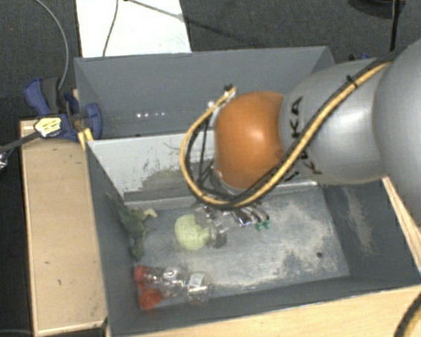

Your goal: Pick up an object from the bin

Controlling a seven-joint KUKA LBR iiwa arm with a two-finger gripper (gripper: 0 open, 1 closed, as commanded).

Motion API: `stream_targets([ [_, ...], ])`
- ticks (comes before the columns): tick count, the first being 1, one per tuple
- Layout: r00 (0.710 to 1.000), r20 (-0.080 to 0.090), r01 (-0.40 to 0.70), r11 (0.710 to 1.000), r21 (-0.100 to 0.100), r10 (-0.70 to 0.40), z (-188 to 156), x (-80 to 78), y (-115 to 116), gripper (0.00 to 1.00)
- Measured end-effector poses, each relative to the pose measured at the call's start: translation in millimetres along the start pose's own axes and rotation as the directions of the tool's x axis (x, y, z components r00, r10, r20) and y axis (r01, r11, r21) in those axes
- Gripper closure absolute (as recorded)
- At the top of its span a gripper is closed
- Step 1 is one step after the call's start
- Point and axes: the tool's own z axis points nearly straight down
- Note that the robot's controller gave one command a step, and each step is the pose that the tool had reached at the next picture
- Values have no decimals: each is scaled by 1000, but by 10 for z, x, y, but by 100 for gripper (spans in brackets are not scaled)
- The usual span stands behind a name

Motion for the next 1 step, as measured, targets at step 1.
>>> stream_targets([
  [1,1000,18,-1,1000,4,1,-316,-68,63,100],
])
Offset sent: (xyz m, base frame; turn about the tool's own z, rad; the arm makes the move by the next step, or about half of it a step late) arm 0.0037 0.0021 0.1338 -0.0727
